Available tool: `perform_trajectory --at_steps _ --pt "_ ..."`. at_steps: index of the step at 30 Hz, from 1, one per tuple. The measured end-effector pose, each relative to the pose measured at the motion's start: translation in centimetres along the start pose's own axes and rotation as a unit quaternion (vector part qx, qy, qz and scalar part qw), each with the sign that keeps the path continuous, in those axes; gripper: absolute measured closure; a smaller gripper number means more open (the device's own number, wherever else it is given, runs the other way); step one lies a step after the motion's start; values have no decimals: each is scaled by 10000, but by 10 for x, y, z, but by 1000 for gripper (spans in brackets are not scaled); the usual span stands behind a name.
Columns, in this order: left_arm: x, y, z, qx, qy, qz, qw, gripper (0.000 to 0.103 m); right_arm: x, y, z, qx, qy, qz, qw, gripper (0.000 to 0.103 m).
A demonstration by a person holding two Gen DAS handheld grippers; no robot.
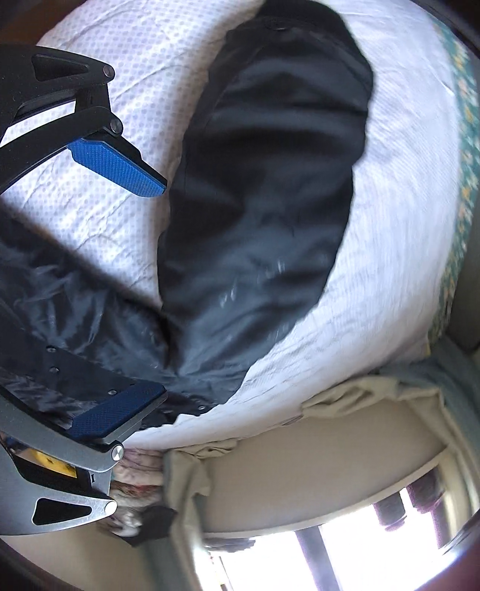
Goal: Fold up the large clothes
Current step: 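Grasp the jacket sleeve nearest the left tool and lift it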
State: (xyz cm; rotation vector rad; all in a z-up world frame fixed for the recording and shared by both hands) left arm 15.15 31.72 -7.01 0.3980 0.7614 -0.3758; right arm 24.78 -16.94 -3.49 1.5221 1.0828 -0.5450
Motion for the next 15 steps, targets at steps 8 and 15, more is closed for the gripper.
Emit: perform_trajectory --at_steps 8,15 --pt "18 20 -61 -1017 128 145 9946 5 -3 -1 3 26 -42 81 10000 0" --pt "29 34 -89 -1560 177 343 9870 17 -5 0 13 164 -68 76 9998 0"
Point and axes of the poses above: each gripper's, at about its wrist camera, not at the fingertips, and x roughly the way its jaws point, z to its right, y to its top, the point moved 1 cm from there along x, roughly the way its jaws point
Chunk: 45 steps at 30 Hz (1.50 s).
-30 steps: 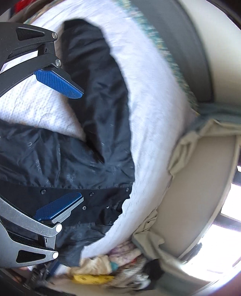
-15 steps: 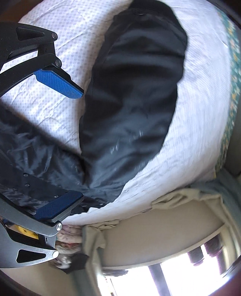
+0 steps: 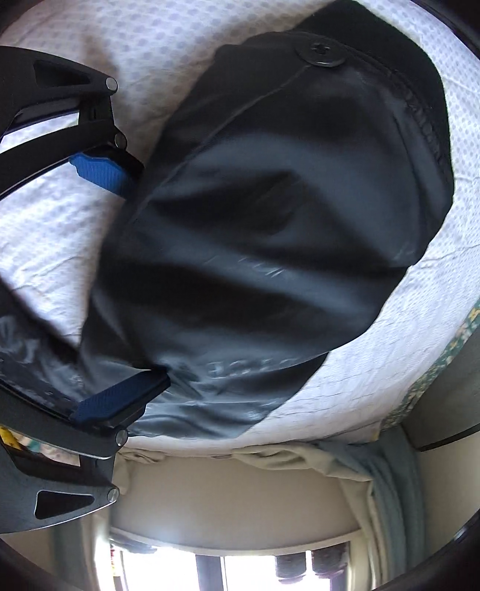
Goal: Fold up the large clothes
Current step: 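Grasp the jacket sleeve nearest the left tool and lift it, then fold the held sleeve across the jacket front with the left tool, release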
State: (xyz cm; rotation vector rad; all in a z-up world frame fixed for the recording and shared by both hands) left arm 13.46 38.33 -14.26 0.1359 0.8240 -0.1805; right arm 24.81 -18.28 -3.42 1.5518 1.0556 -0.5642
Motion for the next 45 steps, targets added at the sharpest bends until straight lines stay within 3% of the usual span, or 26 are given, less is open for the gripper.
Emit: perform_trajectory --at_steps 4,6,7,9,13,16,19,21,24,25,26,27,30,31,36,41,45 --pt "-2 7 -2 -177 11 192 9997 35 1 0 3 30 -15 -15 10000 0" --pt "-2 6 -1 -167 21 242 9996 55 2 0 4 43 -25 -25 10000 0" --pt "-3 8 -1 -153 3 309 9994 59 2 0 5 52 -29 -31 10000 0" --pt "-6 9 3 -64 -85 423 9990 77 3 1 6 69 -42 -41 10000 0" --pt "-21 4 24 359 -191 724 9965 85 4 3 8 116 -50 -35 9999 0" --pt "-46 -10 53 1084 -307 1117 9873 86 2 5 9 119 -63 15 9999 0" --pt "-69 -32 94 1992 -425 1496 9675 87 -1 8 10 141 -83 82 9998 0" --pt "-79 -57 129 2636 -507 1652 9490 87 -3 10 12 177 -103 124 9997 0" --pt "-86 -92 169 3267 -613 1693 9278 87 -7 15 14 236 -142 201 9994 0" --pt "-87 -112 191 3584 -677 1661 9162 87 -8 16 15 245 -183 229 9993 0" --pt "-88 -121 199 3711 -708 1638 9113 87 -8 17 17 253 -232 255 9991 0" --pt "-85 -141 219 4004 -768 1542 9000 87 -8 18 18 261 -261 267 9990 0" --pt "-74 -183 248 4511 -894 1250 8791 87 -7 20 22 316 -321 274 9986 0" --pt "-62 -204 259 4752 -931 1072 8683 87 -6 20 24 336 -338 262 9985 0" --pt "-6 -266 263 5392 -824 395 8372 87 -3 21 30 372 -412 208 9982 0" --pt "70 -301 247 5634 -280 -478 8243 87 3 19 38 385 -546 93 9977 0" --pt "96 -313 228 5681 -13 -900 8180 86 13 16 48 439 -667 -70 9968 0"
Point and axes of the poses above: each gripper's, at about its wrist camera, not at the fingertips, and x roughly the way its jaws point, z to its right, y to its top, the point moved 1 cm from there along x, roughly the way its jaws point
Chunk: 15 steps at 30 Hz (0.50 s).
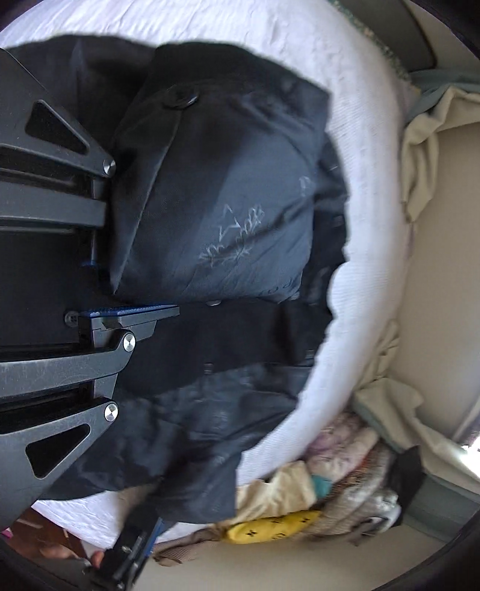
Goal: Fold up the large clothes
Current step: 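Fold the held sleeve across the jacket front with the left tool, release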
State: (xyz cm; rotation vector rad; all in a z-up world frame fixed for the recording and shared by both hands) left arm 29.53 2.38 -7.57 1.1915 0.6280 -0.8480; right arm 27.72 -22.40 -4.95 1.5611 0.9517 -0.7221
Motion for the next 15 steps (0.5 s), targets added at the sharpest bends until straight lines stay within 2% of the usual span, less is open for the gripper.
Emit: perform_trajectory --at_steps 1,2,4,5,6,12,15 --pt "4 1 1 -14 26 -47 10000 84 3 -1 3 22 -39 -46 10000 0" --pt "6 0 2 -29 24 -73 10000 77 6 -1 5 36 -71 -85 9999 0" --pt "12 -1 -1 -183 -85 -229 9995 55 12 -3 8 35 -122 -162 9998 0" --pt "13 -3 -2 -272 -161 -287 9991 40 15 -4 8 24 -147 -202 9997 0" --pt "10 -5 -5 -415 -248 -305 9984 32 17 -5 8 10 -166 -235 9996 0" --pt "-14 -14 11 -319 -220 -258 9989 11 32 -13 9 -108 -315 -474 9983 0" --pt "-24 -24 17 -133 -68 -165 9998 8 40 -19 10 -179 -433 -605 9971 0"
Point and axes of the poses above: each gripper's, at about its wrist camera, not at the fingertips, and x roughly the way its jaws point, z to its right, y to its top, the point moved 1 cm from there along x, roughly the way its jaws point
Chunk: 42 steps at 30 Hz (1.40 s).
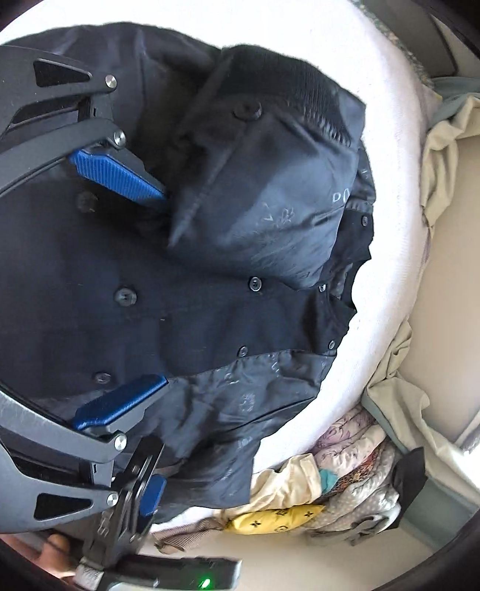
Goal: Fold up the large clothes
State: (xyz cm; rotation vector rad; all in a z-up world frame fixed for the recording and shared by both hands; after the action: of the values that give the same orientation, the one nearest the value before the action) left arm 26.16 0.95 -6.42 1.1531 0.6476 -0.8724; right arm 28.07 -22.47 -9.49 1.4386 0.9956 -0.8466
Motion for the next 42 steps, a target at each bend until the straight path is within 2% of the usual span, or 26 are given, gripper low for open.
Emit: perform_trajectory --at_steps 3,5,6,8,9,11,12,13,15,19,20,21,23,25,27,31,33,35,38,42 --pt "-15 -2 2 207 243 195 9993 6 14 -9 -3 -172 -176 -184 9995 0" --pt "-36 2 2 394 534 653 9957 5 22 -14 -5 -280 -278 -276 9988 0" --pt "-52 5 2 512 785 1026 9903 2 29 -17 -6 -369 -359 -345 9981 0" --pt "-76 8 2 648 1089 1530 9801 1 38 -23 -9 -528 -519 -437 9963 0" --pt "-95 10 2 741 1295 1913 9701 1 42 -25 -10 -590 -579 -461 9955 0" --pt "-119 13 2 822 1498 2385 9560 1 49 -30 -14 -763 -717 -518 9932 0" --pt "-136 14 1 845 1613 2715 9450 1 51 -30 -15 -812 -766 -508 9924 0" --pt "-148 14 -1 843 1670 2921 9379 1 53 -31 -15 -826 -795 -499 9922 0" --pt "-163 15 -5 784 1705 3150 9304 0 57 -30 -15 -804 -800 -512 9922 0" --pt "-182 27 -24 387 1505 3317 9305 0 66 -33 -16 -772 -857 -457 9923 0" --pt "-185 28 -29 309 1506 3412 9273 0 67 -34 -17 -777 -903 -424 9920 0" --pt "-188 27 -33 254 1503 3529 9232 0 67 -36 -18 -782 -924 -368 9920 0" --pt "-198 25 -45 42 1520 3908 9078 0 65 -42 -17 -586 -929 -153 9938 0" --pt "-207 29 -58 -176 1683 4021 8998 0 65 -47 -17 -532 -971 -94 9938 0" --pt "-213 33 -69 -306 1727 4006 8993 0 64 -45 -18 -524 -982 -100 9937 0" --pt "-215 41 -93 -666 1560 3807 9090 0 59 -38 -31 -805 -1208 -75 9894 0" --pt "-215 43 -104 -875 1464 3694 9135 0 48 -33 -45 -1088 -1301 100 9855 0" --pt "-213 43 -107 -907 1413 3610 9173 0 27 -27 -67 -1514 -1291 493 9788 0" --pt "-211 44 -107 -866 1525 3588 9168 0 -1 -22 -106 -2047 -1087 931 9683 0" --pt "-207 46 -104 -718 1733 3550 9158 0 -20 -13 -155 -2699 -589 1163 9540 0"
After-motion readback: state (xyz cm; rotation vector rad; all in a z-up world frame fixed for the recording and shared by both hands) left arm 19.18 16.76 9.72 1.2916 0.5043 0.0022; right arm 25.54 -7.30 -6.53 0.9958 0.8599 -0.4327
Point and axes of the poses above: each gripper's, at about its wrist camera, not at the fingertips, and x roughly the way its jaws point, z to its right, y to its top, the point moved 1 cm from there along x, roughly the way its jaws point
